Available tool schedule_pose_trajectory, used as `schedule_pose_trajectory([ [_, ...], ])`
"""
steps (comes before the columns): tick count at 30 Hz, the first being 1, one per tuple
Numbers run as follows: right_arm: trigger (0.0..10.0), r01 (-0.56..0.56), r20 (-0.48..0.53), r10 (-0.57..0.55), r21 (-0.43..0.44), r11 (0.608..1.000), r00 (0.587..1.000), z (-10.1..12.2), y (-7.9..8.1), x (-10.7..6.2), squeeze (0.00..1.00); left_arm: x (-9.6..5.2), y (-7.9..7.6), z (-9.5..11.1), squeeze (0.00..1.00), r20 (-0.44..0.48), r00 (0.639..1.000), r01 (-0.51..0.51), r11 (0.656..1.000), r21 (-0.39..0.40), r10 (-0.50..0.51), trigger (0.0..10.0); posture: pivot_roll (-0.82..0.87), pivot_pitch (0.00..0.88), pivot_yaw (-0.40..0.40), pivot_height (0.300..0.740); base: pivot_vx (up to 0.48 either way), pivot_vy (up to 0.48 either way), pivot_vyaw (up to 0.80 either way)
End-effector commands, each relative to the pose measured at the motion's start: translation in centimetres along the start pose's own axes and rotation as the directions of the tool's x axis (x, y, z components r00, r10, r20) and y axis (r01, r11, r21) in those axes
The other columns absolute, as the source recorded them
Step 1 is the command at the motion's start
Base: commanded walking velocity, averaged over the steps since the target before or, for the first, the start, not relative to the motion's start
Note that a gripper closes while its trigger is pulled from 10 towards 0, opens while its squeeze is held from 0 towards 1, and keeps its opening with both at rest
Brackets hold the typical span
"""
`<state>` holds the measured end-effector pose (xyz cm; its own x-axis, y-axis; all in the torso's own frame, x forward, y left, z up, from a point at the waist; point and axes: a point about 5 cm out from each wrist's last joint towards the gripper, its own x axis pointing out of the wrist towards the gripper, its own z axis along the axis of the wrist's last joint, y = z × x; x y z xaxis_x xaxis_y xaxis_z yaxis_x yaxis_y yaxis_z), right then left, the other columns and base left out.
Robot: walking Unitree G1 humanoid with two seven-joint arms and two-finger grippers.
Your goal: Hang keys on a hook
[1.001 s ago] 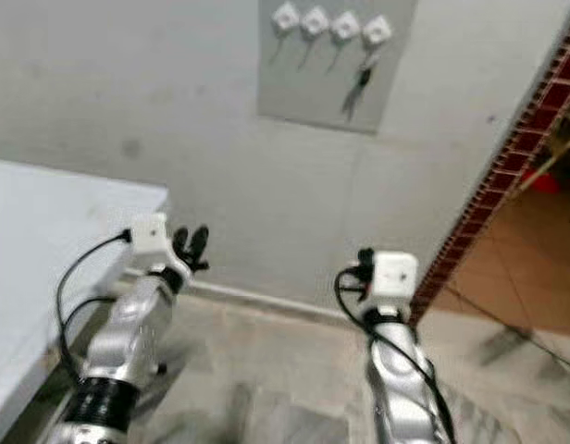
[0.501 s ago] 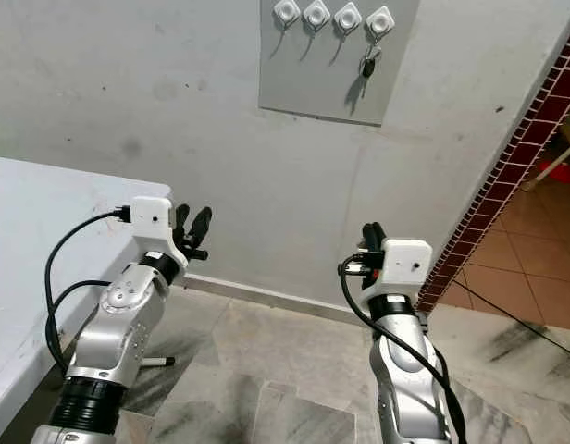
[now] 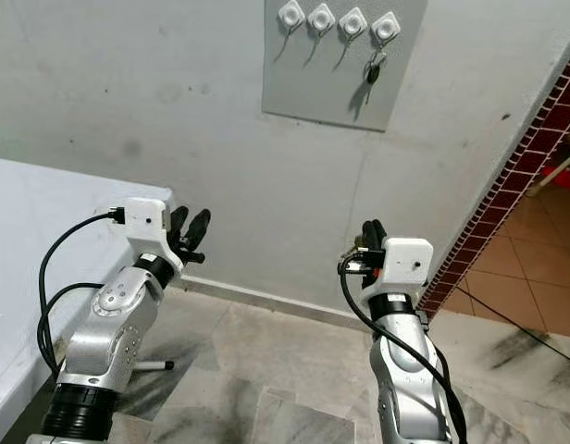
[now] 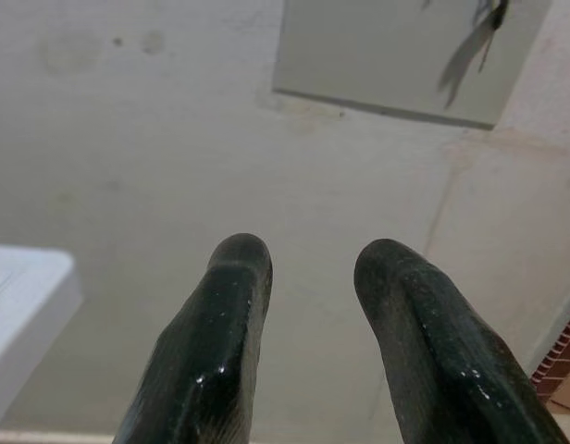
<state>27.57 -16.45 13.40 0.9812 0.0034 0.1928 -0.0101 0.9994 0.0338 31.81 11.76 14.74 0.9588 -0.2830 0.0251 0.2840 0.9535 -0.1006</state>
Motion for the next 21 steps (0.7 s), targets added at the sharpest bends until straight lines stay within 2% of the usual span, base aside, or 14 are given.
schedule_pose_trajectory([
  [1,10.0,0.009,0.020,-0.009,0.000,1.000,1.000,0.58,-0.07,0.01,0.00,-0.13,-0.03,0.17,0.00,-0.003,1.000,0.007,1.000,0.009,-0.007,10.0,0.09,0.000,-0.033,0.736,0.472,0.000,0.00],
  [21,10.0,0.006,0.001,-0.006,0.010,1.000,1.000,0.10,0.31,-0.44,0.00,-0.47,-0.19,0.03,0.00,-0.022,1.000,0.013,1.000,0.003,-0.013,10.0,0.09,0.000,-0.029,0.736,0.480,0.000,0.00],
])
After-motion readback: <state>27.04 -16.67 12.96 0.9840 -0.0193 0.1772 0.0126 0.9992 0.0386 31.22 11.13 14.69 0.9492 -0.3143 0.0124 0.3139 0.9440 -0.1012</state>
